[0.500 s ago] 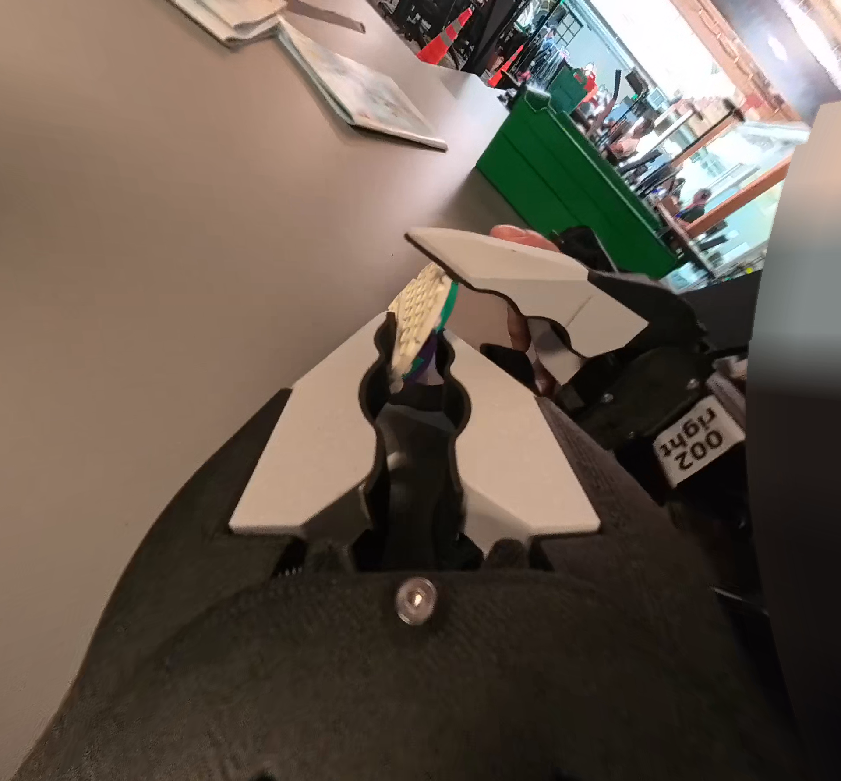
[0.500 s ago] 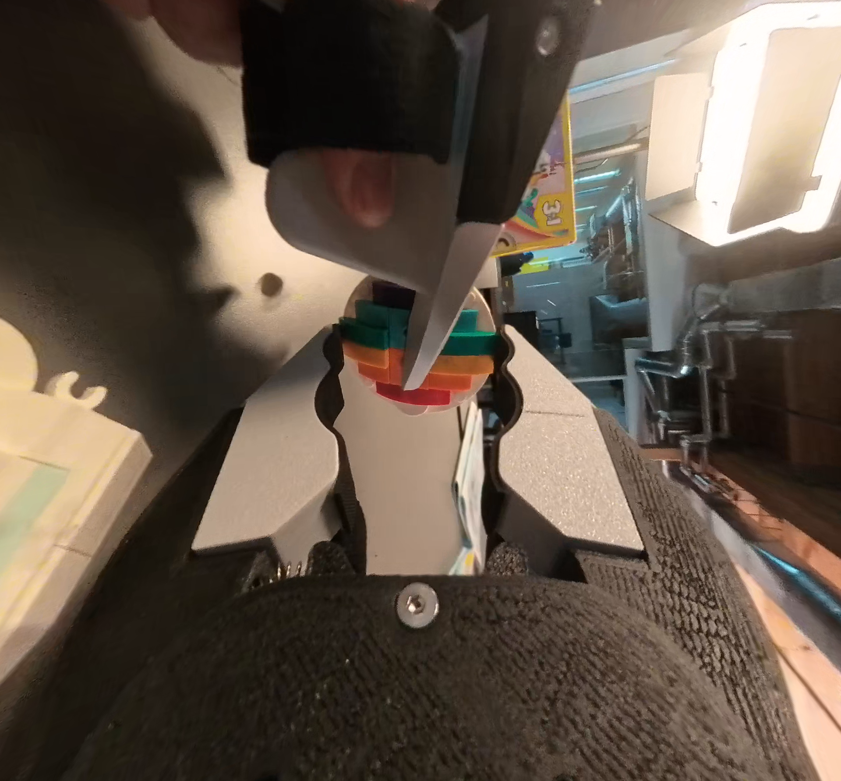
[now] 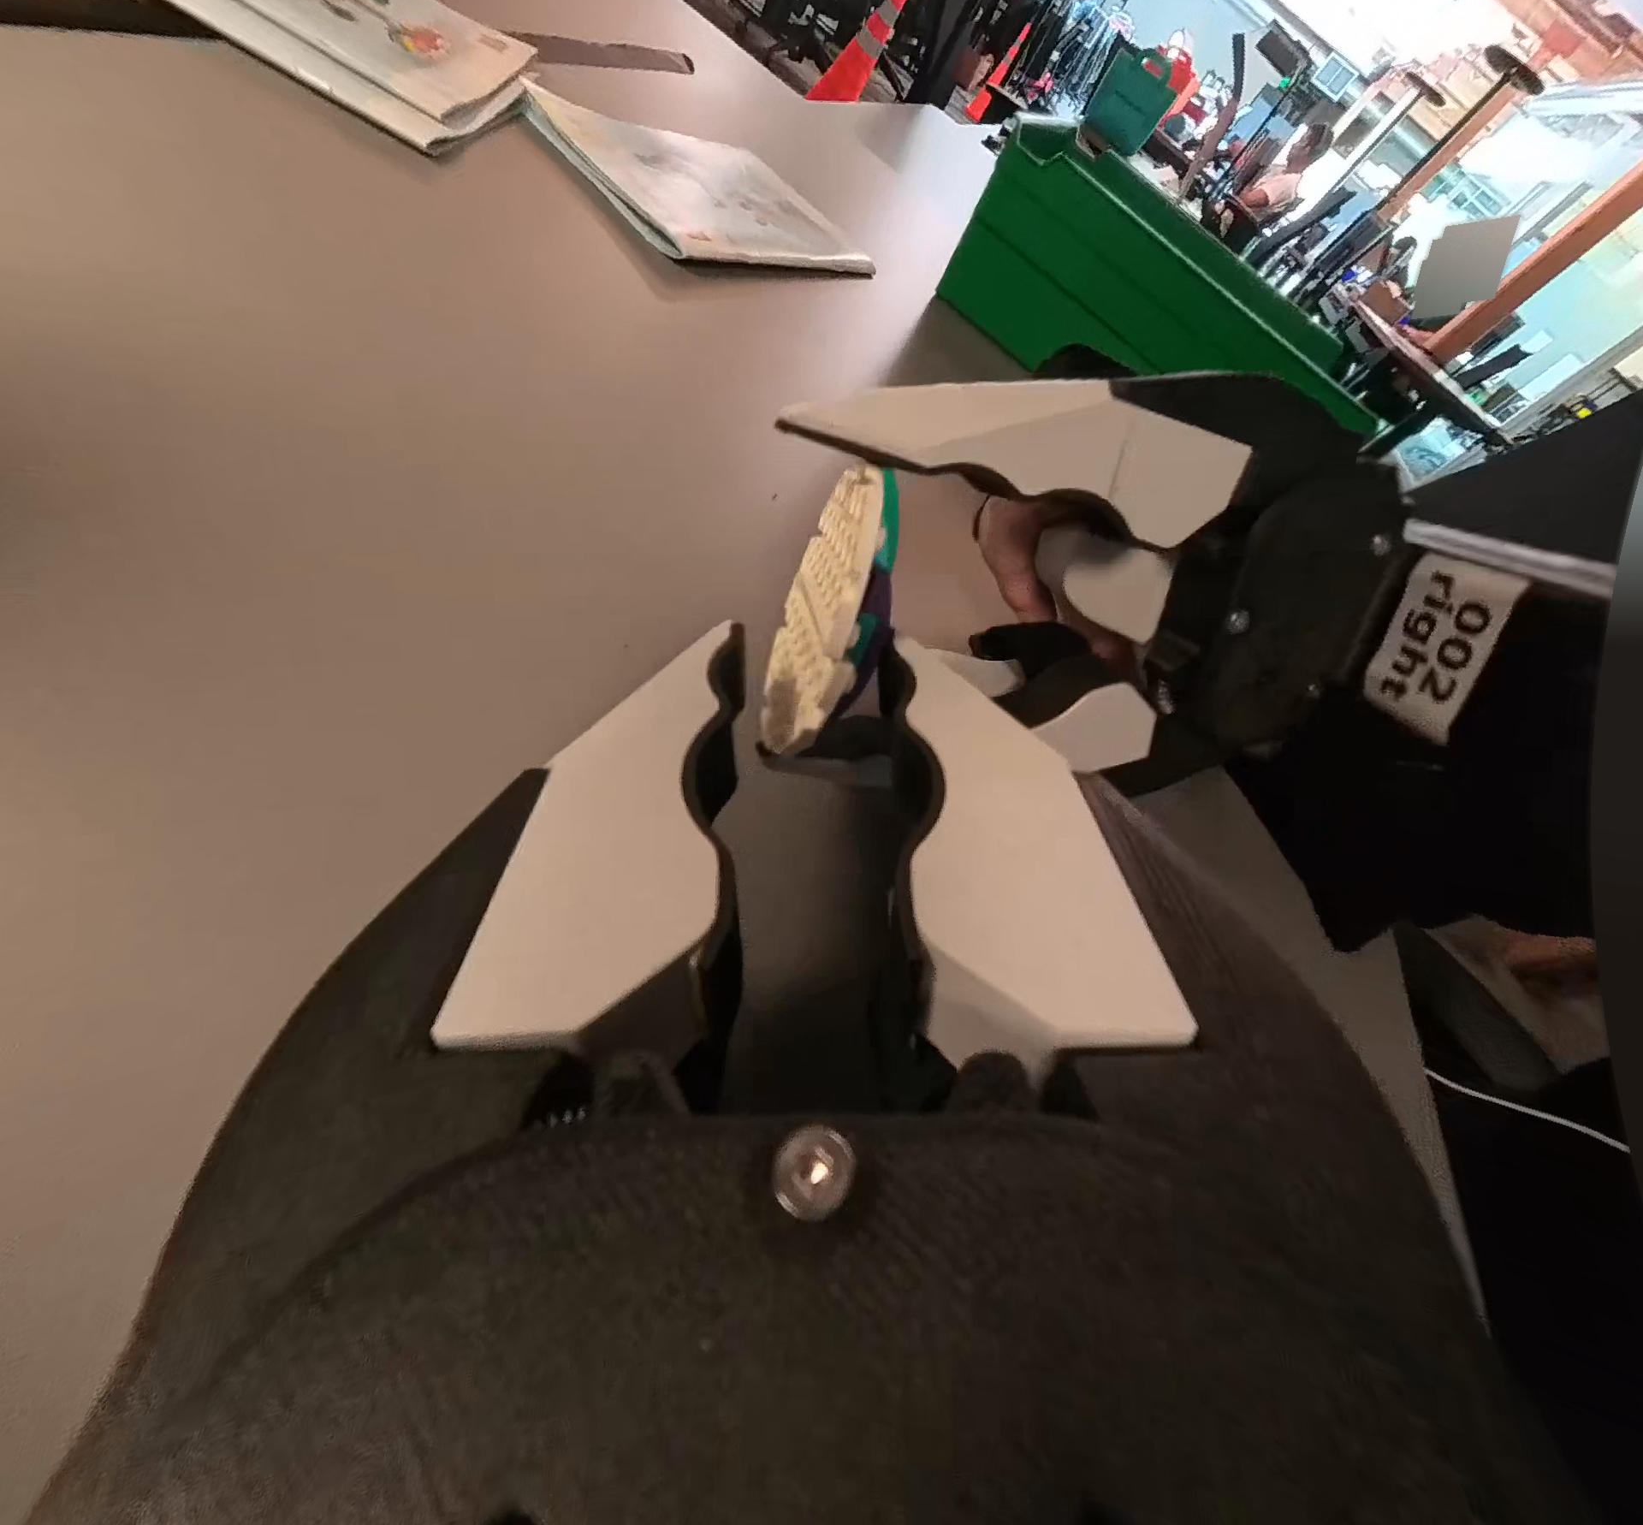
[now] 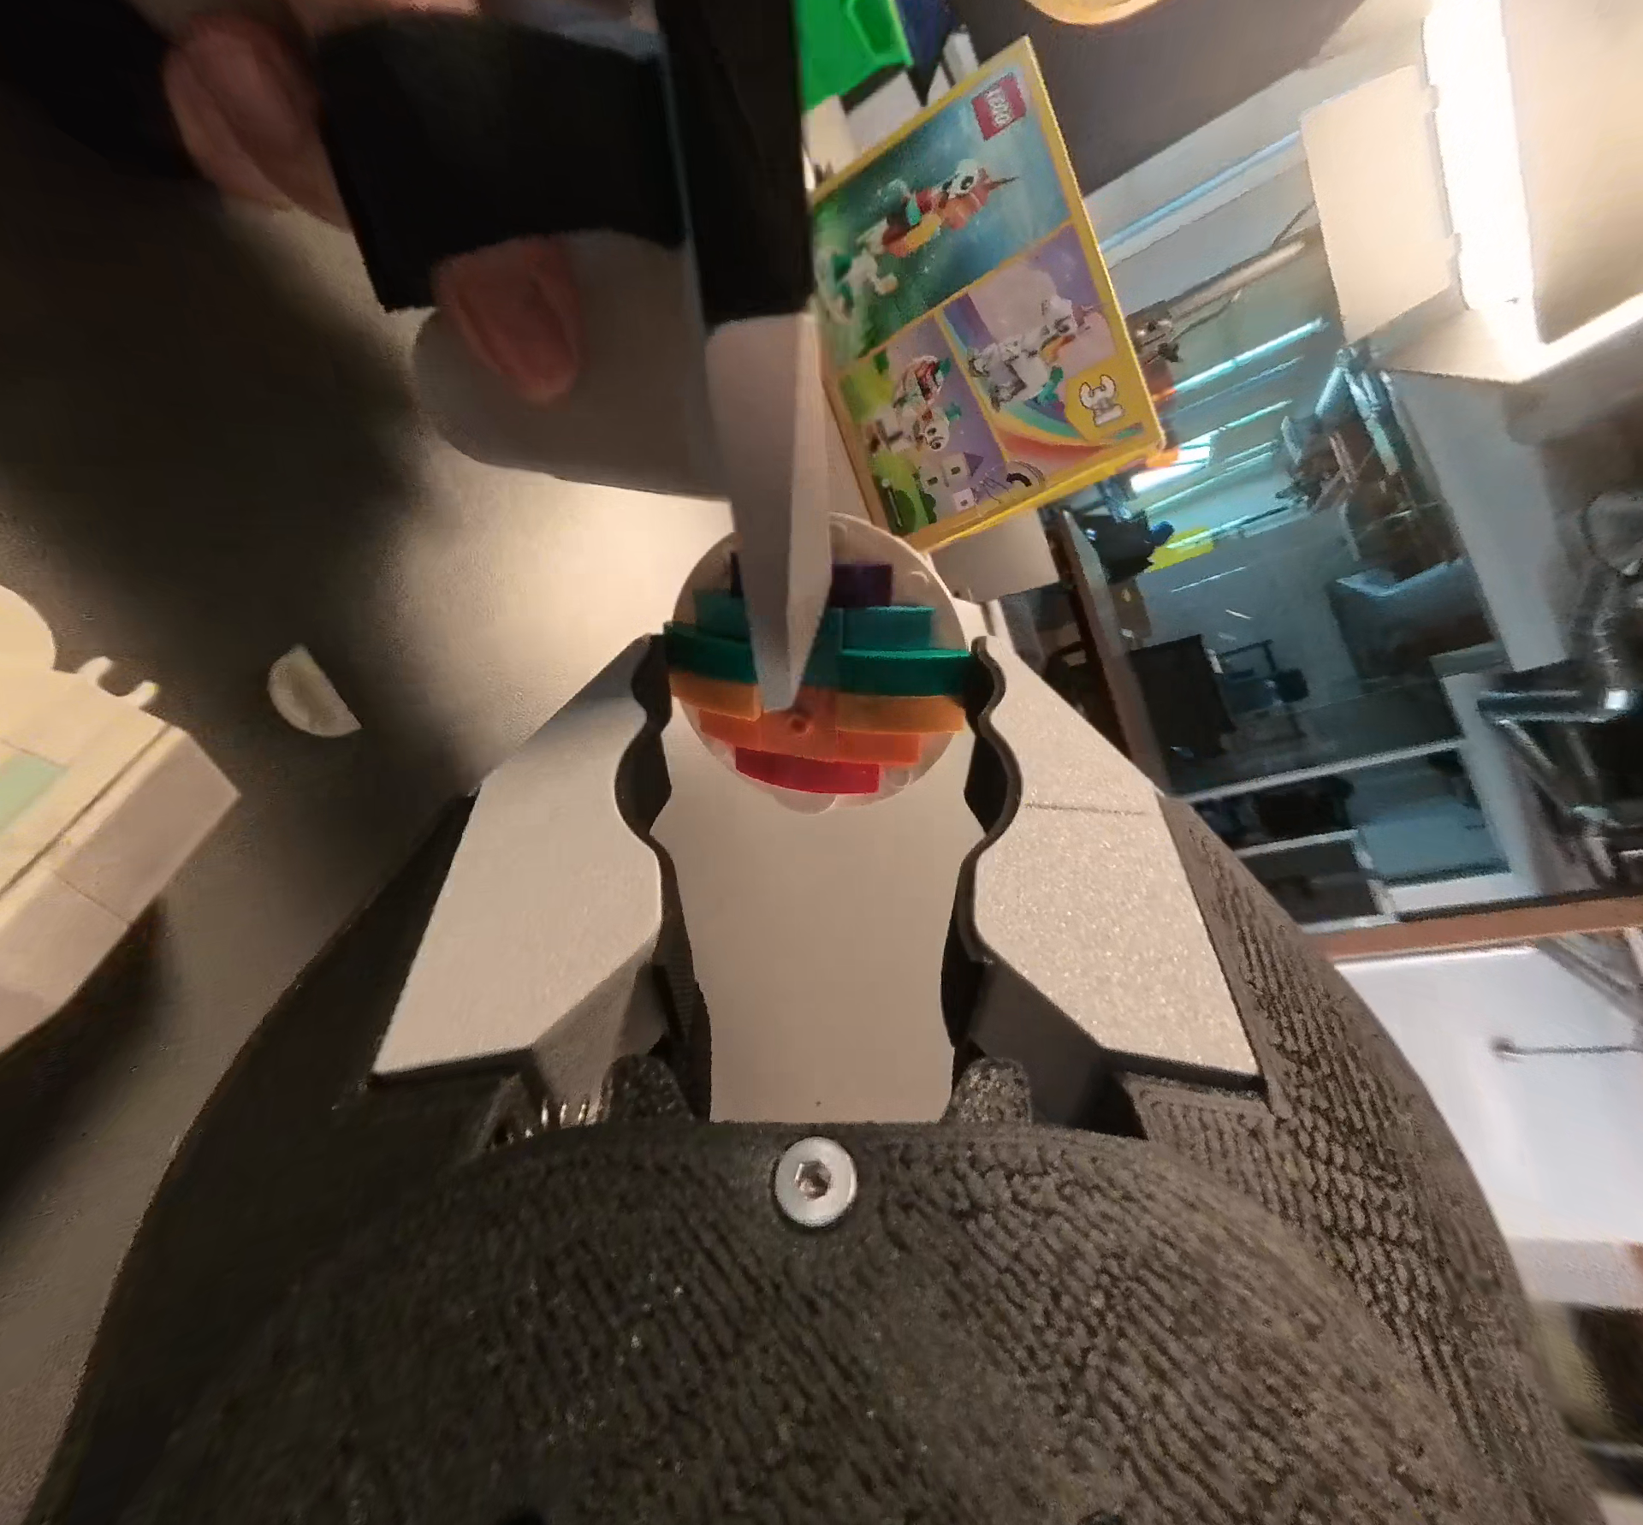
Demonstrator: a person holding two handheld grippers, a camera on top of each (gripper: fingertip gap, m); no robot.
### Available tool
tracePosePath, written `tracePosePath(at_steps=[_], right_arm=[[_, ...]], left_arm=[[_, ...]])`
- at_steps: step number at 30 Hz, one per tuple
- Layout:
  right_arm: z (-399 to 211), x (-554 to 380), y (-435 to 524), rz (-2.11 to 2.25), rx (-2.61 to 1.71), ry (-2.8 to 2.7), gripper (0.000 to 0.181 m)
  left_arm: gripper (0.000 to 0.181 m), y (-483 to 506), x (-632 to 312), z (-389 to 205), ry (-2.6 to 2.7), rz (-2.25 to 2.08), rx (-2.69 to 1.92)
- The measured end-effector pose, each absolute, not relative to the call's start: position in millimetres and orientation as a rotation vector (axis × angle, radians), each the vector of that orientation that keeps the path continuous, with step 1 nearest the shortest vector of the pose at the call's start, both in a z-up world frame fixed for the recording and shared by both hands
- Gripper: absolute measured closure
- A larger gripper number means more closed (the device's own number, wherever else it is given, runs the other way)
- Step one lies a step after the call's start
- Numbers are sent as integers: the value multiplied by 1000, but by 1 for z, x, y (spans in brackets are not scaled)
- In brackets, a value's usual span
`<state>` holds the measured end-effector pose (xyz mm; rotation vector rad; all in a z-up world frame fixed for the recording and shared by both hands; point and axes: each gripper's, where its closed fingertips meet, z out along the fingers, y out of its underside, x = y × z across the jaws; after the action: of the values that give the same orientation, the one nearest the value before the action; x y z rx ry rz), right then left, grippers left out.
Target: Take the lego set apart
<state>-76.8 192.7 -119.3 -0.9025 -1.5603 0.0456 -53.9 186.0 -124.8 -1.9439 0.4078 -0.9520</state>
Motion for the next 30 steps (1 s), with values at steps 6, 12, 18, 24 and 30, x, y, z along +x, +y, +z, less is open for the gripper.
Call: tracePosePath(at_steps=[6,12,18,24,30], right_arm=[[-117,-77,185,226,-954,-1549,115],[-119,-79,191,181,-990,-1529,115],[-116,-81,197,-118,-883,-1517,115],[-115,-83,201,-302,-806,-1509,115],[-112,-88,199,-474,-668,-1505,114]], left_arm=[[167,181,-45,-124,492,-927,-1930],[167,186,-48,-126,366,-1005,-1967],[163,190,-52,-125,225,-1126,-1955],[163,193,-54,-124,157,-1175,-1941],[163,196,-59,-122,90,-1214,-1922]])
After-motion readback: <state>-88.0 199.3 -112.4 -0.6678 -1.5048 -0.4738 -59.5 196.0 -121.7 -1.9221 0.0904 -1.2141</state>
